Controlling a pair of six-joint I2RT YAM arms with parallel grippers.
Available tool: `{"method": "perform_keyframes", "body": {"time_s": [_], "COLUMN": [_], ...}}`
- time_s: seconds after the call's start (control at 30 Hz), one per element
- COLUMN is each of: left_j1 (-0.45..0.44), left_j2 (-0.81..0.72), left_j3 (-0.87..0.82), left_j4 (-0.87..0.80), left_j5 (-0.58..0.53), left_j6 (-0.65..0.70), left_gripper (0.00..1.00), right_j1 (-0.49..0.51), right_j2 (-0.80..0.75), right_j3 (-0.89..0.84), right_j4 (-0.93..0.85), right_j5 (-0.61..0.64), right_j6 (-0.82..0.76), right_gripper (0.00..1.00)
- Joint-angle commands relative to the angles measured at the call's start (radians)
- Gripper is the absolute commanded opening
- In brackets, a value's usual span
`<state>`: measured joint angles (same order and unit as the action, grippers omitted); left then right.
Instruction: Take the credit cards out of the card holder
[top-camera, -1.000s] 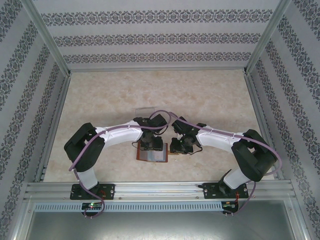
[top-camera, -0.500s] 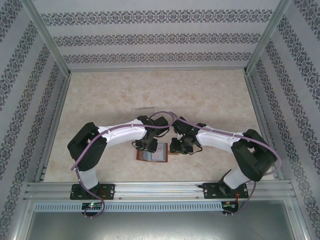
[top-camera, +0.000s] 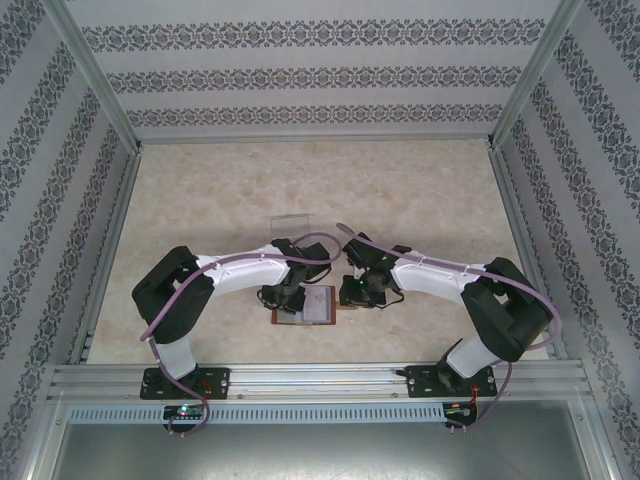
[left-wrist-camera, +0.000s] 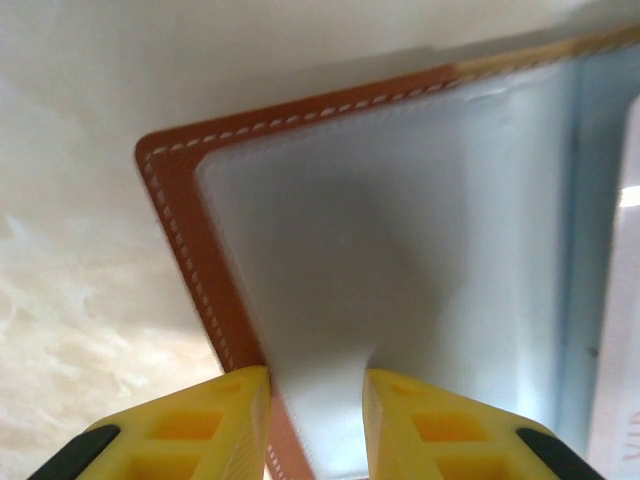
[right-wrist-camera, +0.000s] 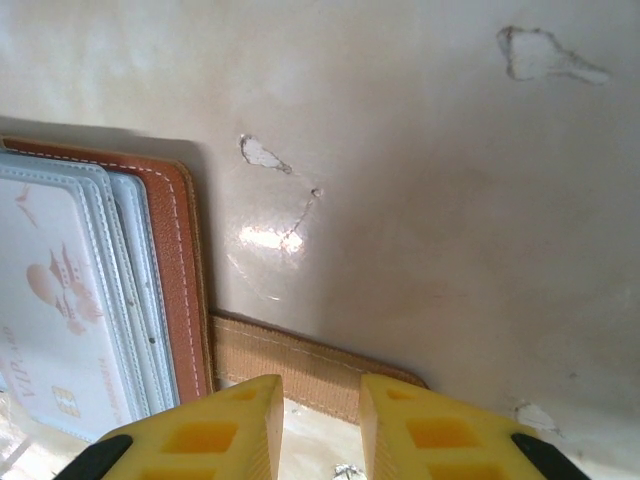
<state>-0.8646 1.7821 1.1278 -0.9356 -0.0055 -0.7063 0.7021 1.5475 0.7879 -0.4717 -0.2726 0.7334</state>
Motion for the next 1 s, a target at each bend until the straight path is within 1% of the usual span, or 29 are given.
{"method": "perform_keyframes", "body": {"time_s": [0.0, 0.27, 0.4, 0.5, 0.63, 0.8, 0.97], "left_j1": [-0.007, 0.033, 0.053, 0.068, 0.098, 0.151, 0.204], "left_j2": [-0.056, -0.183, -0.239, -0.267, -0.271, -0.253, -0.239], "left_j3": [-0.018, -0.001, 0.014, -0.002, -0.073, -0.177, -0.282], "left_j4": [-0.024, -0.053, -0.022, 0.070, 0.266, 0.478, 0.675], "left_j5": [0.006, 0.008, 0.053, 0.135, 0.280, 0.407, 0.532], "left_j6": [0.011, 0.024, 0.032, 0.026, -0.010, -0.065, -0.125], "left_gripper": [0.32, 0.34, 0.34, 0.33, 0.31, 0.26, 0.27], "right_j1": [-0.011, -0.010, -0.007, -0.003, 0.006, 0.016, 0.025], "right_j2": [0.004, -0.038, -0.050, -0.055, -0.051, -0.029, -0.001], "right_j3": [0.023, 0.056, 0.075, 0.085, 0.090, 0.076, 0.070], "right_j4": [-0.049, -0.089, -0.093, -0.080, -0.039, 0.038, 0.089], "right_j5": [0.040, 0.046, 0.038, 0.023, -0.009, -0.056, -0.079], "right_j6": [-0.008, -0.010, -0.006, 0.005, 0.031, 0.071, 0.092], "right_gripper": [0.29, 0.29, 0.29, 0.29, 0.29, 0.29, 0.29]}}
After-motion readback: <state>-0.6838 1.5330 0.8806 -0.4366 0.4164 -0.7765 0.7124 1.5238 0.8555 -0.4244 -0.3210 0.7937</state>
